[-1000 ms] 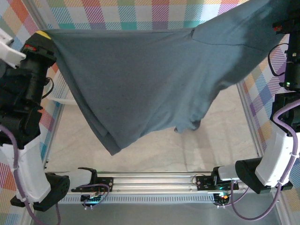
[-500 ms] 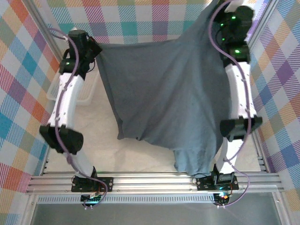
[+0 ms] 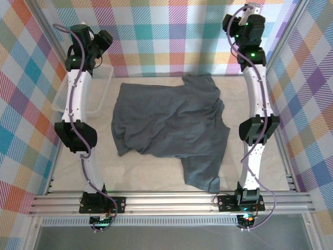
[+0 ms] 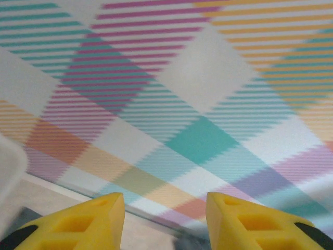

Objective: Fold the inside-out t-shirt

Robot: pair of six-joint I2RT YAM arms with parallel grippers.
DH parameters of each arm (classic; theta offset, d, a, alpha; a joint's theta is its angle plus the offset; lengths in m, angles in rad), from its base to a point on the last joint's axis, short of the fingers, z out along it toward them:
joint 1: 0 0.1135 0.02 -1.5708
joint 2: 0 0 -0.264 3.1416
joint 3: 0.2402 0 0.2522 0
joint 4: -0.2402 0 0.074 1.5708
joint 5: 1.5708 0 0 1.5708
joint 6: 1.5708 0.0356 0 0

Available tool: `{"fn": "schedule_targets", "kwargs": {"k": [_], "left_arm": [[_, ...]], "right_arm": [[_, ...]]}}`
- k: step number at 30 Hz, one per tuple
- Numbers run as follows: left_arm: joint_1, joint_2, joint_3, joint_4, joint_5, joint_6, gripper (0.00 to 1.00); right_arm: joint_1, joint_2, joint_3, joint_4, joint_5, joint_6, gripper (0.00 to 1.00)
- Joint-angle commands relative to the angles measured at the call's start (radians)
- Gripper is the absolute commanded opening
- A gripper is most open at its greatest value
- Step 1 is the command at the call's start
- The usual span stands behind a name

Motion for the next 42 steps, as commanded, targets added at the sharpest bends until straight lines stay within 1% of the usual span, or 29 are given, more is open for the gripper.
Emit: {"fn": "schedule_targets", "kwargs": {"k": [1,2,3,4,5,7,8,9,11,13,15,17,18,20,22,23,24,25,26,28,29,31,32,34,35,37,39,40,42], "left_arm": [[-0.026,-0.179,-0.155,-0.085,0.170,-0.010,0.47],[-0.040,-0.240,-0.273,-0.073,0.199,-0.008,0.48],[-0.054,-0.296,-0.378,-0.060,0.213,-0.007,0.48],[-0.070,-0.359,-0.482,-0.040,0.225,-0.006,0.48],[-0.087,-0.422,-0.606,-0.026,0.236,-0.002,0.49],[-0.120,-0.536,-0.791,-0.019,0.229,0.013,0.51],[-0.138,-0.595,-0.890,-0.023,0.214,0.020,0.51],[-0.155,-0.645,-0.965,-0.028,0.202,0.027,0.53],[-0.208,-0.746,-1.122,-0.049,0.160,0.044,0.55],[-0.272,-0.805,-1.235,-0.068,0.125,0.069,0.59],[-0.346,-0.816,-1.316,-0.082,0.087,0.091,0.60],[-0.427,-0.787,-1.367,-0.081,0.070,0.099,0.60],[-0.463,-0.769,-1.384,-0.079,0.044,0.098,0.61],[-0.522,-0.711,-1.409,-0.079,-0.013,0.098,0.63],[-0.541,-0.651,-1.428,-0.073,-0.050,0.096,0.65],[-0.542,-0.629,-1.440,-0.066,-0.067,0.093,0.65],[-0.542,-0.615,-1.451,-0.053,-0.088,0.087,0.66],[-0.540,-0.600,-1.458,-0.050,-0.111,0.085,0.66],[-0.539,-0.586,-1.458,-0.054,-0.127,0.084,0.66],[-0.537,-0.572,-1.468,-0.039,-0.156,0.077,0.66],[-0.532,-0.558,-1.472,-0.033,-0.159,0.070,0.66],[-0.521,-0.529,-1.477,-0.023,-0.159,0.059,0.66],[-0.519,-0.518,-1.481,-0.015,-0.157,0.054,0.65],[-0.517,-0.502,-1.487,0.009,-0.159,0.053,0.64],[-0.516,-0.490,-1.485,0.020,-0.159,0.054,0.64],[-0.514,-0.454,-1.473,0.029,-0.169,0.066,0.64],[-0.510,-0.411,-1.458,0.036,-0.196,0.082,0.63],[-0.504,-0.393,-1.443,0.025,-0.223,0.092,0.62],[-0.486,-0.385,-1.432,0.007,-0.285,0.106,0.61]], "right_arm": [[-0.002,-0.204,-0.055,-0.283,-0.151,0.052,0.56],[-0.001,-0.264,-0.138,-0.351,-0.178,0.068,0.56],[-0.001,-0.330,-0.244,-0.383,-0.195,0.079,0.56],[-0.001,-0.422,-0.403,-0.388,-0.205,0.103,0.56],[-0.002,-0.524,-0.591,-0.345,-0.204,0.134,0.55],[-0.002,-0.742,-0.972,-0.231,-0.186,0.222,0.53],[-0.002,-0.846,-1.135,-0.210,-0.154,0.269,0.52],[-0.001,-0.924,-1.256,-0.231,-0.115,0.319,0.50],[0.001,-1.060,-1.470,-0.346,-0.068,0.394,0.47],[0.003,-1.157,-1.638,-0.450,-0.057,0.455,0.47],[0.003,-1.226,-1.797,-0.504,-0.067,0.505,0.48],[0.004,-1.255,-1.920,-0.503,-0.078,0.524,0.51],[0.003,-1.251,-1.955,-0.485,-0.085,0.517,0.54],[0.005,-1.185,-2.000,-0.416,-0.115,0.494,0.58],[0.009,-1.091,-2.007,-0.344,-0.155,0.475,0.57],[0.016,-1.049,-2.004,-0.299,-0.180,0.463,0.54],[0.023,-1.013,-1.999,-0.271,-0.185,0.459,0.49],[0.027,-0.983,-1.985,-0.257,-0.188,0.446,0.32],[0.029,-0.965,-1.960,-0.256,-0.190,0.428,0.18],[0.035,-0.962,-1.919,-0.278,-0.170,0.397,0.02],[0.034,-0.964,-1.899,-0.290,-0.172,0.381,0.00],[0.044,-0.962,-1.847,-0.349,-0.180,0.361,0.00],[0.071,-0.963,-1.811,-0.391,-0.167,0.357,0.00],[0.158,-0.976,-1.766,-0.435,-0.109,0.386,0.00],[0.207,-0.974,-1.754,-0.432,-0.090,0.424,0.00],[0.272,-0.940,-1.744,-0.386,-0.093,0.507,0.00],[0.323,-0.884,-1.721,-0.345,-0.076,0.543,0.00],[0.339,-0.855,-1.709,-0.345,-0.033,0.548,0.06],[0.345,-0.842,-1.730,-0.364,0.072,0.567,0.28]]}}
